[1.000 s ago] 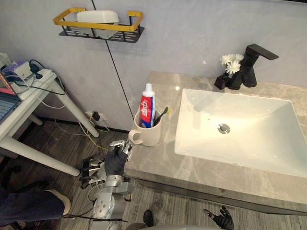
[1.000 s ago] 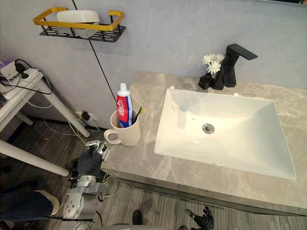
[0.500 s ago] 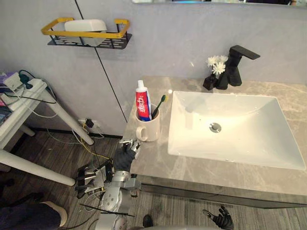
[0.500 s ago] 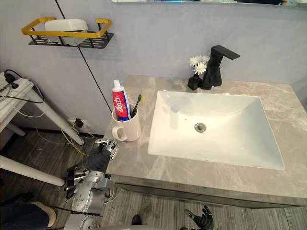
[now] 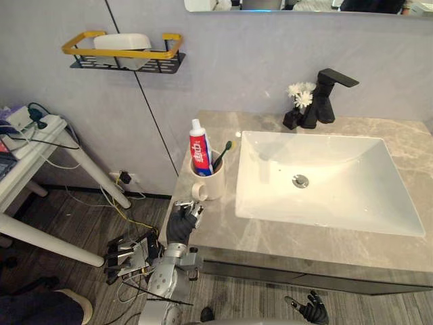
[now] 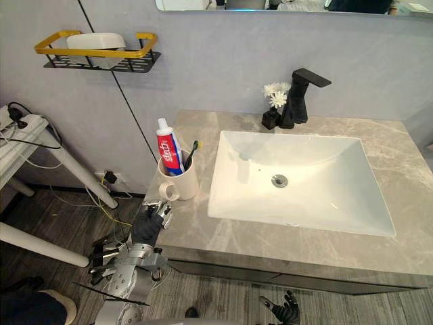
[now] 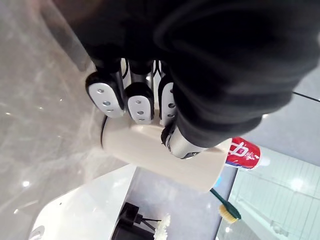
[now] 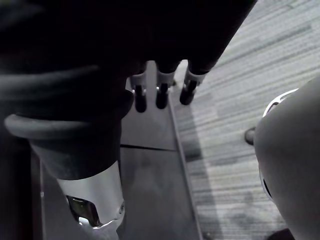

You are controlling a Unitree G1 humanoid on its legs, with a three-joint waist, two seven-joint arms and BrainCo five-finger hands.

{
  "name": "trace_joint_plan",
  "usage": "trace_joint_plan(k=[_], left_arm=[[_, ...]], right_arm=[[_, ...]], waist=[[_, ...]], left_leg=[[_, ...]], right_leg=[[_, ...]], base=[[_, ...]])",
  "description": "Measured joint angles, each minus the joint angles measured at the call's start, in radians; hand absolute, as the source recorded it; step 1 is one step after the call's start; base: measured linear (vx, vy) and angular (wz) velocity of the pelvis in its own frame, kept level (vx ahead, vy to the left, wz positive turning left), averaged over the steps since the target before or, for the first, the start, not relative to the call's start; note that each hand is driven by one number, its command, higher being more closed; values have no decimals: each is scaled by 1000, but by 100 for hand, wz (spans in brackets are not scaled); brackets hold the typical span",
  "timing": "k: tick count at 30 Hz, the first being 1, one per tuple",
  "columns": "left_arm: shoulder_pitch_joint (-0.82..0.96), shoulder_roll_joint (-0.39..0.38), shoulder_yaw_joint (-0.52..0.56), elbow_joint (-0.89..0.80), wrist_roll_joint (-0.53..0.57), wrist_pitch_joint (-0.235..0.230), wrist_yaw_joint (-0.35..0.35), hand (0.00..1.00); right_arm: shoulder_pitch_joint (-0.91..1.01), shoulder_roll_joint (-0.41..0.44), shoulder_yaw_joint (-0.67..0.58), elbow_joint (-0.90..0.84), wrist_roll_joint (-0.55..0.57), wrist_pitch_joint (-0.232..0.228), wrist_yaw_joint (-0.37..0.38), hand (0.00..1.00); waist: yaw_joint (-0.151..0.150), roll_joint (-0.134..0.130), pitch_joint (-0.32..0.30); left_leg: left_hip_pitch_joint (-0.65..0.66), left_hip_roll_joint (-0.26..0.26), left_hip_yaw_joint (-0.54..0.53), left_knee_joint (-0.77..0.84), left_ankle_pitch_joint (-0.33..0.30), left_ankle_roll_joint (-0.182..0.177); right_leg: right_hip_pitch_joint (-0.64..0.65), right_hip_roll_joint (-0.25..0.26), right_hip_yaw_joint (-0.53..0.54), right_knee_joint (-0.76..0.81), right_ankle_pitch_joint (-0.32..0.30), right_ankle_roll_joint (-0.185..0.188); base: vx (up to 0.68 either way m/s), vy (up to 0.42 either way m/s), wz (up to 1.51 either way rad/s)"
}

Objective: Organize washtable

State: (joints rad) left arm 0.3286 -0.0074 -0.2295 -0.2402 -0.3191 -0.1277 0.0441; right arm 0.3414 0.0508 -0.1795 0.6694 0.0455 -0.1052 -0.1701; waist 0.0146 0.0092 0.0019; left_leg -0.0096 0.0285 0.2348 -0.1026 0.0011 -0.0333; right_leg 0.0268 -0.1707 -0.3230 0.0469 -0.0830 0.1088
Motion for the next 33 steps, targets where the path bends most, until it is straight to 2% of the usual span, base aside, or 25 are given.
trace_joint_plan(k=[19,26,30,33], left_arm=[[-189,2,-52,126,56,9,24,100],[-279,2,-17,174,78,9,70,100],[-317,4,28,174,97,8,95,100],[-321,2,32,178,99,8,103,100]], right_arm=[[19,0,3,-29,-9,0,4,0],[19,-2,5,-30,-9,-1,22,0],[19,-2,17,-39,-9,-3,23,0],[19,-2,22,-39,-9,-4,24,0]], waist=[[-5,-9,-3],[-7,-12,-1],[-27,-16,1],[-29,-19,3]], left_leg=[[-10,8,19,5,7,2],[-13,8,27,6,7,2],[-13,8,26,6,8,2],[-13,8,27,6,8,2]], right_leg=[[-23,10,32,0,0,0],[-31,11,47,1,0,0],[-31,11,48,1,0,0],[-32,11,50,1,0,0]], base=[[20,-5,-3],[7,-1,-4],[0,0,0],[0,0,0]])
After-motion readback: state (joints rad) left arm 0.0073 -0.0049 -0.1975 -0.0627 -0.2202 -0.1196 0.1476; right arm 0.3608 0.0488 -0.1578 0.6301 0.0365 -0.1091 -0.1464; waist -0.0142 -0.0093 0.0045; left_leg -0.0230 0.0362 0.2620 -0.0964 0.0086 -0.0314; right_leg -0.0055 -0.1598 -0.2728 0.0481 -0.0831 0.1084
